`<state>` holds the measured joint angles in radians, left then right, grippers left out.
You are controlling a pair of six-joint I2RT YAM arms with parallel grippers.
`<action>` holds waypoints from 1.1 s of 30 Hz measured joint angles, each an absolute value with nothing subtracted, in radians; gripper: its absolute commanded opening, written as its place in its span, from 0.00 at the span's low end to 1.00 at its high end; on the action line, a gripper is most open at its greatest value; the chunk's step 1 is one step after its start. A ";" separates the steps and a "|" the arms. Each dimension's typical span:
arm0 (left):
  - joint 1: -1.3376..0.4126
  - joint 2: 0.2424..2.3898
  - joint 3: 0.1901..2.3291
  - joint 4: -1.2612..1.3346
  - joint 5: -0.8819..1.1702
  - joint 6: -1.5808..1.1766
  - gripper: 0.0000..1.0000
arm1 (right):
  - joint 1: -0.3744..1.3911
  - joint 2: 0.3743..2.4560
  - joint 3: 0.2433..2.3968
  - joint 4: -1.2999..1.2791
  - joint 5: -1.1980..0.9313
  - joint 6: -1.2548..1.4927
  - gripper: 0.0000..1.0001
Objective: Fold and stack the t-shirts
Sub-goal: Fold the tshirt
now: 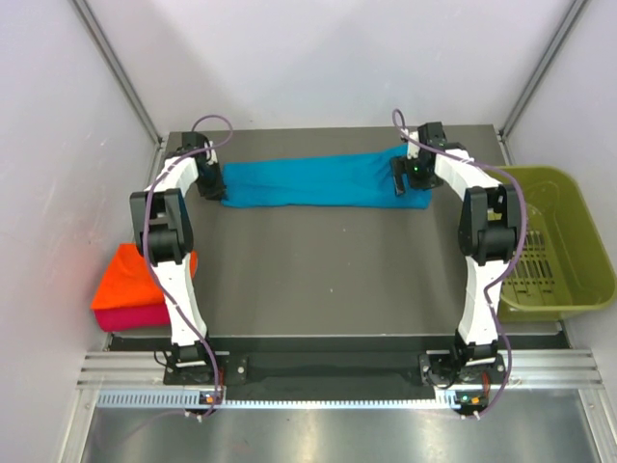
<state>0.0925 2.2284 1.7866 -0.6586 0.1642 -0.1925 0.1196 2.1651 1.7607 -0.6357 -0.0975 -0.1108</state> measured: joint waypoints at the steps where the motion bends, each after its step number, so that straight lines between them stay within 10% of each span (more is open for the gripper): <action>1: 0.091 2.228 1.787 -0.659 0.165 -0.191 0.09 | 0.120 2.165 1.751 -0.637 -0.095 -0.110 0.85; 22: 0.089 2.228 1.787 -0.659 0.173 -0.184 0.00 | 0.109 2.151 1.681 -0.654 -0.078 -0.083 0.66; 29: 0.089 2.228 1.787 -0.659 0.177 -0.184 0.00 | 0.101 2.120 1.635 -0.657 -0.088 -0.080 0.25; 33: 0.089 2.215 1.771 -0.661 0.186 -0.184 0.00 | 0.091 2.121 1.631 -0.658 -0.088 -0.078 0.22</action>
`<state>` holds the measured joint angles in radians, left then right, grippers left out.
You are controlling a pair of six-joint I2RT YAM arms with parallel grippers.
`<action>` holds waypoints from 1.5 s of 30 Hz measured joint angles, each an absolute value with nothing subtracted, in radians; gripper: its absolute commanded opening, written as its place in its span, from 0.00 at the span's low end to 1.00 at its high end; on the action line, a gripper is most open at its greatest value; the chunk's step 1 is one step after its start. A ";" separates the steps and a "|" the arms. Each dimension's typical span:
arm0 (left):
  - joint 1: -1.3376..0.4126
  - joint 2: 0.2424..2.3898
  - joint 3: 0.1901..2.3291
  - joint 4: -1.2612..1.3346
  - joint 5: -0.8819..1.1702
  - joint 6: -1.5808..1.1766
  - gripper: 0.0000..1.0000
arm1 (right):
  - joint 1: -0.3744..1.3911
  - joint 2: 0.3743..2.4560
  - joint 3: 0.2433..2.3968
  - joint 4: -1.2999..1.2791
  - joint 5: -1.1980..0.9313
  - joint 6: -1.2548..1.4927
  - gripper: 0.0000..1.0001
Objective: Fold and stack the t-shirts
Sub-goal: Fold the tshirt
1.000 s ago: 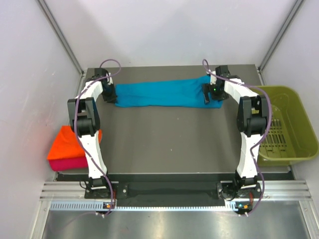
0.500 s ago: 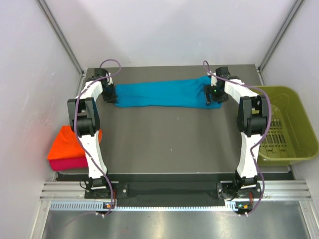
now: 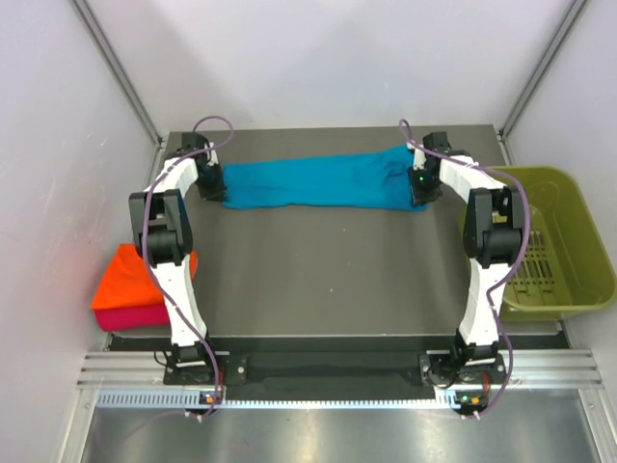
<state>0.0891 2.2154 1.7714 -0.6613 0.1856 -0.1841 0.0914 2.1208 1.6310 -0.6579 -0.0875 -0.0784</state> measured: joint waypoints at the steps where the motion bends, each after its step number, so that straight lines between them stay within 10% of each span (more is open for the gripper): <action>1: 0.089 2.202 1.754 -0.662 0.190 -0.184 0.00 | 0.089 2.122 1.633 -0.659 -0.087 -0.080 0.21; 45: -0.142 1.586 1.078 -0.764 0.295 -0.148 0.00 | 0.069 2.545 2.306 -0.585 -0.181 -0.091 0.11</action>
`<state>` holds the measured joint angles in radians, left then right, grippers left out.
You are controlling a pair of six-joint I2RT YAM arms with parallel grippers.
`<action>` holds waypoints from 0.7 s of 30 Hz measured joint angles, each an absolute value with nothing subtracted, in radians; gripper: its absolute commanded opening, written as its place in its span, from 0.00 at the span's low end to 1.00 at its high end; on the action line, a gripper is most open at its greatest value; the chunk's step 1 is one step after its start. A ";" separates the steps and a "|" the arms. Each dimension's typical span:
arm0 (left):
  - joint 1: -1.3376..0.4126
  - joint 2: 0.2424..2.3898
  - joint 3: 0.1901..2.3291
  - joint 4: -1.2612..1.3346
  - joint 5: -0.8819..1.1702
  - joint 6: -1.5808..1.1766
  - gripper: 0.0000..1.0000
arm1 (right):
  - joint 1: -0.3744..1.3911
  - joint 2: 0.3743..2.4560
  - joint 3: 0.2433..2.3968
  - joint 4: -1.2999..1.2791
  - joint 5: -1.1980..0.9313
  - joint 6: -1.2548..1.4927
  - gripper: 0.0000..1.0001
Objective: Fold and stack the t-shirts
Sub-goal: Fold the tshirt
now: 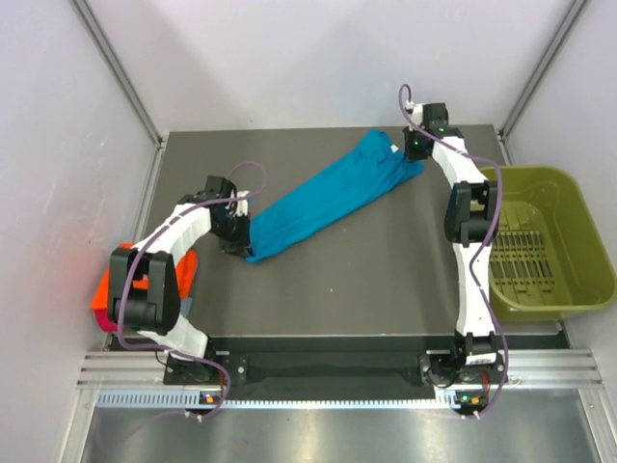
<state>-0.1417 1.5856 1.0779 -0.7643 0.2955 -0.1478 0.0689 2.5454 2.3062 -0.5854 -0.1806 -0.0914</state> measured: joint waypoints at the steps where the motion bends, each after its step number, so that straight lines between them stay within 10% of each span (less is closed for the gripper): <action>1: -0.146 1.577 1.067 -0.765 0.302 -0.148 0.00 | 0.072 2.554 2.318 -0.578 -0.181 -0.087 0.11; 21: -0.379 1.540 1.003 -0.775 0.448 -0.152 0.00 | 0.095 2.642 2.428 -0.511 -0.179 -0.084 0.11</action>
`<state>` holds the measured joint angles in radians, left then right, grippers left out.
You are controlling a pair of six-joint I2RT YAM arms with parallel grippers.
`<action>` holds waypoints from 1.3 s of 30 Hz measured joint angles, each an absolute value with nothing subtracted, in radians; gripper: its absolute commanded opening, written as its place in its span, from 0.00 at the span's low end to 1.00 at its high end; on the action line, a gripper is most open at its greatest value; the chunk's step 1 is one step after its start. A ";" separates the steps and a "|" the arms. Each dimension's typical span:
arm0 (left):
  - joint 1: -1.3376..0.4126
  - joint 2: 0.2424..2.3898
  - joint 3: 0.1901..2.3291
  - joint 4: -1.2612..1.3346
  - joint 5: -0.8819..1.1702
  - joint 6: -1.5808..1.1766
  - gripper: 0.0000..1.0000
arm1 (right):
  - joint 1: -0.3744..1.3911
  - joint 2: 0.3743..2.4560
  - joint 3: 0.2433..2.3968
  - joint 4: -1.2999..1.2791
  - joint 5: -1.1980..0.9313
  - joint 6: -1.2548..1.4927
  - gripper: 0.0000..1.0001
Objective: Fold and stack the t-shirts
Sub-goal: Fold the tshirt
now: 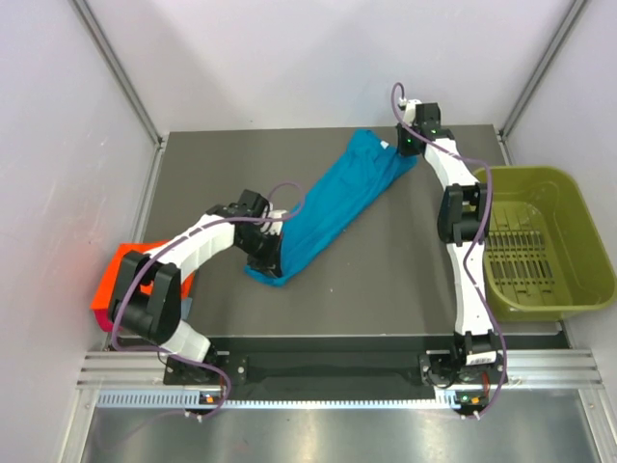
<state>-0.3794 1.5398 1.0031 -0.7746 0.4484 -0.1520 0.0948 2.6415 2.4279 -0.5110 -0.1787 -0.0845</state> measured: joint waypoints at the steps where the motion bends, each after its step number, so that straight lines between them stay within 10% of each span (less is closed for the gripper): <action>1: -0.402 1.540 1.003 -0.774 0.453 -0.155 0.00 | 0.096 2.648 2.440 -0.509 -0.178 -0.084 0.11; 28: -0.671 1.628 1.143 -0.741 0.500 -0.161 0.00 | 0.044 2.483 2.257 -0.569 -0.210 -0.086 0.14; 39: -0.676 1.619 1.110 -0.740 0.510 -0.157 0.45 | 0.016 2.430 2.202 -0.590 -0.178 -0.100 0.37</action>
<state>-0.6762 1.6188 1.1099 -0.7403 0.5102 -0.1570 0.0162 2.4298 2.2024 -0.5896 -0.1776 -0.0998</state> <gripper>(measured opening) 0.377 0.358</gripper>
